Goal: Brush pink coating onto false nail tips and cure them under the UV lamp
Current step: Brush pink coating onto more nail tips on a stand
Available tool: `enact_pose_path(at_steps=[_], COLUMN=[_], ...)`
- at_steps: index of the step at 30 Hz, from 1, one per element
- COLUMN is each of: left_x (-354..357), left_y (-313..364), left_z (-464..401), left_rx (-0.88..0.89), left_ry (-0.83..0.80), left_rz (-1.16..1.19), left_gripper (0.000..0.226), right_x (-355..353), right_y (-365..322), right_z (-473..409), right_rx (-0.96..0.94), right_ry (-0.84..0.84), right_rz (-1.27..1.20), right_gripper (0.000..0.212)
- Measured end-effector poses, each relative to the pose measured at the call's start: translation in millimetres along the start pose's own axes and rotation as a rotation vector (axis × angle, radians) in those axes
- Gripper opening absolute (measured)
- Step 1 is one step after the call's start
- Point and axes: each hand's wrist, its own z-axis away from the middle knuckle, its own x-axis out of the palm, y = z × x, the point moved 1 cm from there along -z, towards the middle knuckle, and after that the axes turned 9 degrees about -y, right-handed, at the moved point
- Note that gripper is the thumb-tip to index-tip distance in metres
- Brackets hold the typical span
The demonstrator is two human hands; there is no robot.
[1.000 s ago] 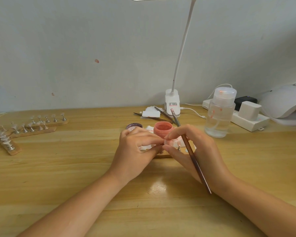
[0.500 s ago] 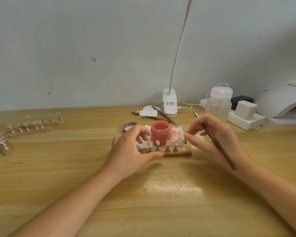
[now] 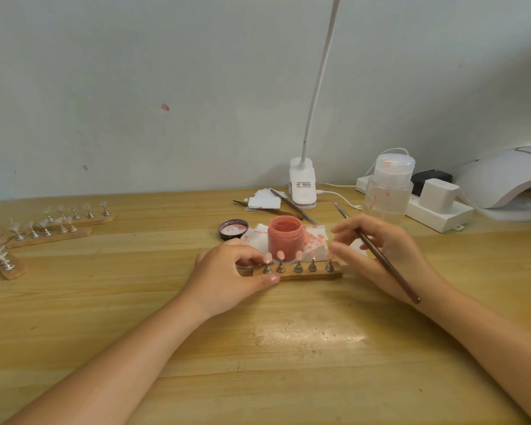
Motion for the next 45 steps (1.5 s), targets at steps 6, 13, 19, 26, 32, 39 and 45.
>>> enact_pose_path(at_steps=[6, 13, 19, 26, 32, 39, 45], left_x=[1.7, 1.3, 1.0, 0.4, 0.3, 0.6, 0.6], left_y=[1.5, 4.6, 5.0, 4.1, 4.1, 4.2, 3.6], left_z=[1.8, 2.2, 2.4, 2.4, 2.6, 2.2, 2.5], left_rx=[0.042, 0.076, 0.080, 0.079, 0.079, 0.081, 0.076], left_ry=[0.058, 0.097, 0.100, 0.109, 0.127, 0.140, 0.144], left_rz=[0.043, 0.028, 0.033, 0.033, 0.038, 0.035, 0.035], left_gripper=[0.016, 0.022, 0.025, 0.023, 0.023, 0.028, 0.030], right_x=[-2.1, 2.6, 13.5, 23.8, 14.1, -3.7, -3.9], right_y=[-24.4, -33.4, -27.6, -30.0, -29.7, -16.9, -10.2], right_z=[-7.7, -46.7, -72.6, -83.7, -82.8, -79.7, -76.0], right_rx=[0.014, 0.125, 0.168, 0.221, 0.229, 0.320, 0.342], right_ry=[0.179, 0.105, 0.071, -0.007, 0.079, 0.215, 0.212], right_rz=[-0.304, -0.234, -0.028, 0.182, 0.107, -0.067, -0.163], right_gripper=[0.043, 0.025, 0.038, 0.043, 0.043, 0.048, 0.044])
